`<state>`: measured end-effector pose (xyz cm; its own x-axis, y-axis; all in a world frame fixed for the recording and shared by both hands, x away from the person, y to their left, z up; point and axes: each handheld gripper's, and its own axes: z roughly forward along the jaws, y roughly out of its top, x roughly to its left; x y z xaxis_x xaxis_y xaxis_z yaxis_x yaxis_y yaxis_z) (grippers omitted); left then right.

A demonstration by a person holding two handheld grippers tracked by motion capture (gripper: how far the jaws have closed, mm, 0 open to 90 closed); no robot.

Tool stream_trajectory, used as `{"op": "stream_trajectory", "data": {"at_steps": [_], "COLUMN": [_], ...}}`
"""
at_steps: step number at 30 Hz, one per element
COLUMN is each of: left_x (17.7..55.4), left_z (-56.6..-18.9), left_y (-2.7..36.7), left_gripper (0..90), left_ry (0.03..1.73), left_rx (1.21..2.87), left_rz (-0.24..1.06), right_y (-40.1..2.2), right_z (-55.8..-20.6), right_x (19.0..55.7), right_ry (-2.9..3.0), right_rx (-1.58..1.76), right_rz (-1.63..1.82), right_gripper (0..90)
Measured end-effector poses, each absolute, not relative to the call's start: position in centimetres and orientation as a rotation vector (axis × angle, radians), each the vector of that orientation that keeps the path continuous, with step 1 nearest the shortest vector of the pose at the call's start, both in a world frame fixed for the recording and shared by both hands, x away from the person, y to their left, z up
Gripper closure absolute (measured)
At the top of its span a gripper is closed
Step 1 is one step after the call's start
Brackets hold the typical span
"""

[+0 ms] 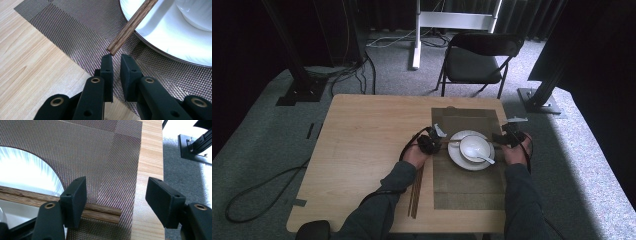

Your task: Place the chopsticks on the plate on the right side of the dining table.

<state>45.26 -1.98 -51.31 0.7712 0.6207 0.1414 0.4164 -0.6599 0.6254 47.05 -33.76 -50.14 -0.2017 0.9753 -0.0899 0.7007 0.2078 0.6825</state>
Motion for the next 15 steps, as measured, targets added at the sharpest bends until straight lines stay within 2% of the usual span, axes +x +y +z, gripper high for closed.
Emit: {"op": "stream_trajectory", "data": {"at_steps": [15], "left_x": [45.41], "left_z": [-51.34], "left_y": [-2.07], "left_gripper": [80.5], "left_ry": [0.785], "left_rx": [2.380], "left_rz": [0.464], "right_y": [-33.74], "right_z": [-50.16], "right_x": [46.90], "right_ry": [1.981], "right_rx": [1.547], "right_rz": [0.699], "right_gripper": [32.8]}}
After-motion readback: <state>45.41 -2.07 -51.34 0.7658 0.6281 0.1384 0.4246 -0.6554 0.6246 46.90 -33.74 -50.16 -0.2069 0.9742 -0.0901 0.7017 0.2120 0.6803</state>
